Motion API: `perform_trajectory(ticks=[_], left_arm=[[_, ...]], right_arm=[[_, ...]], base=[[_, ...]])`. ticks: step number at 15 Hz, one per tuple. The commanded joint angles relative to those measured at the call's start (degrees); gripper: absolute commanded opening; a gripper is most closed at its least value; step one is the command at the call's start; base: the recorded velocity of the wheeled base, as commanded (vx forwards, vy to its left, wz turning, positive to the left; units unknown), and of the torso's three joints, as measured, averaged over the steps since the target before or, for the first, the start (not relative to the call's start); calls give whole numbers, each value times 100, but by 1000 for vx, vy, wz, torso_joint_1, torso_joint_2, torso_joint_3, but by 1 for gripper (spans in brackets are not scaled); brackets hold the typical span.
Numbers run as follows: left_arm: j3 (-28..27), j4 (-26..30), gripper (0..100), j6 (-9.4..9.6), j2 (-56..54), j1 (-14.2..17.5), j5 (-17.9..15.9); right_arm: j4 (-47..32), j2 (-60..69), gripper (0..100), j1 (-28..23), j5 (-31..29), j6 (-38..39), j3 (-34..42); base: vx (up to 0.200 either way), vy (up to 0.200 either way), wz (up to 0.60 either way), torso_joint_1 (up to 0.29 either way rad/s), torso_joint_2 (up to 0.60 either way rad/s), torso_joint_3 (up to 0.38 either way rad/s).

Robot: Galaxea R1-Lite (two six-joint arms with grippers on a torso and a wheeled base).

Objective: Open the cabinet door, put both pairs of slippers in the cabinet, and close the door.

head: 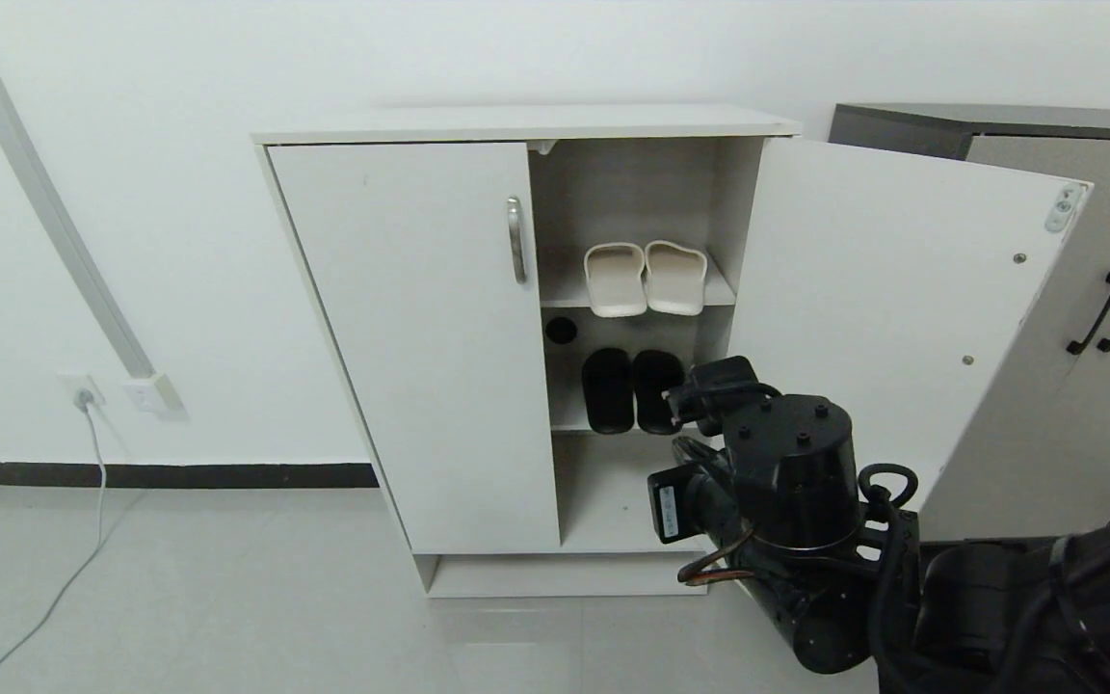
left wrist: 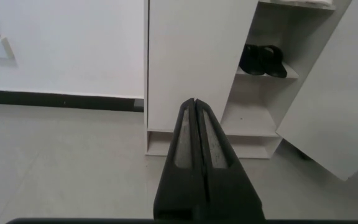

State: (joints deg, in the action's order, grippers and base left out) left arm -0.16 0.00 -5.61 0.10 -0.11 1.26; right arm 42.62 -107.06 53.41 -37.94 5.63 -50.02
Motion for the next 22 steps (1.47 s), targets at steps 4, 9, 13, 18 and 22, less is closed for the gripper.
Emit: perform_trajectory(ticks=[4,9,13,18,22], left_arm=[[-2,0,0,-2,-10,2,6],[-2,0,0,-2,-1,2,6],[-2,0,0,-11,-1,2,6],[-2,0,0,-11,-1,2,6],[-2,0,0,-2,-1,2,6]], right_arm=[[45,-105,0,12,-3,-9,54],[36,-114,0,12,-3,-9,54],[36,-114,0,12,-3,-18,98],[45,-114,0,12,6,-9,98],[45,-122,0,12,6,-9,115]], base=[[0,0,0,0,0,0],[0,0,0,0,0,0],[0,0,0,1,-12,-13],[0,0,0,32,-298,-313],[0,0,0,88,-476,-356]])
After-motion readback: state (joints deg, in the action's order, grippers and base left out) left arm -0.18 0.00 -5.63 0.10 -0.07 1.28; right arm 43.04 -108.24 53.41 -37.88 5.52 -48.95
